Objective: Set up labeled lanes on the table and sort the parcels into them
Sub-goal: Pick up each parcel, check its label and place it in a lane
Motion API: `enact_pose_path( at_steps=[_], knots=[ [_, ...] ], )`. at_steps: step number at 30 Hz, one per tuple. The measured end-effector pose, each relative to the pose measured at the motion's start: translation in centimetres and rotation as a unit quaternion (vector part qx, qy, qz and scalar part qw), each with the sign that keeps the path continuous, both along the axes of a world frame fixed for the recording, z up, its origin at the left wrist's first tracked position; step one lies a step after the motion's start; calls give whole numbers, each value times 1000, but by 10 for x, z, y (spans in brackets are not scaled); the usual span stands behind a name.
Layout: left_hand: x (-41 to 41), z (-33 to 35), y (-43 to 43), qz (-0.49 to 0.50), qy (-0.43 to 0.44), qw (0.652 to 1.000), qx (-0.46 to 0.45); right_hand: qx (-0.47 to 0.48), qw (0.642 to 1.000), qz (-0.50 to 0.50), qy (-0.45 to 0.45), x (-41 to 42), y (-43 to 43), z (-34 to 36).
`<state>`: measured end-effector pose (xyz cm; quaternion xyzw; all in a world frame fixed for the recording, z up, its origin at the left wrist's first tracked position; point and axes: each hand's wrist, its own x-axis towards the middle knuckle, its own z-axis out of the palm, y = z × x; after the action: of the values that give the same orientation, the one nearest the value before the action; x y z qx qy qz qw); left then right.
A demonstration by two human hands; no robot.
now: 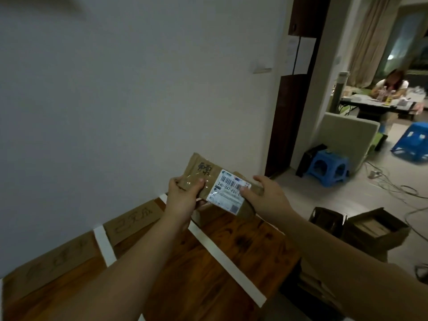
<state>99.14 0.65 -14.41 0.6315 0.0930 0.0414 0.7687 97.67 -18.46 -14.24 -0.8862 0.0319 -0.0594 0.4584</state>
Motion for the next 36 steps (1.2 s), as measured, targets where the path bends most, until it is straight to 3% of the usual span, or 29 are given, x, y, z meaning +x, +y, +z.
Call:
enact_pose_path(
  at_steps=[3,7,11,18,25,29,36],
  knots=[
    [16,-14,-3,-1,17,1000,2,109,989,-15,95,30,-10,-15],
    [28,-47,2,-47,85,980,175,106,991,-19,85,71,-28,-41],
    [35,-81,-10,-36,139,956,255,57,990,26,126,110,-47,-73],
    [59,-125,-78,12,219,953,209,-12,980,105,167,176,-94,-129],
    [75,-166,-126,55,270,930,243,-28,950,214,227,204,-125,-179],
    [89,-173,-128,60,278,914,290,-21,951,223,212,222,-118,-186],
    [97,-159,-108,17,319,900,297,-79,941,257,206,234,-106,-181]
  ],
)
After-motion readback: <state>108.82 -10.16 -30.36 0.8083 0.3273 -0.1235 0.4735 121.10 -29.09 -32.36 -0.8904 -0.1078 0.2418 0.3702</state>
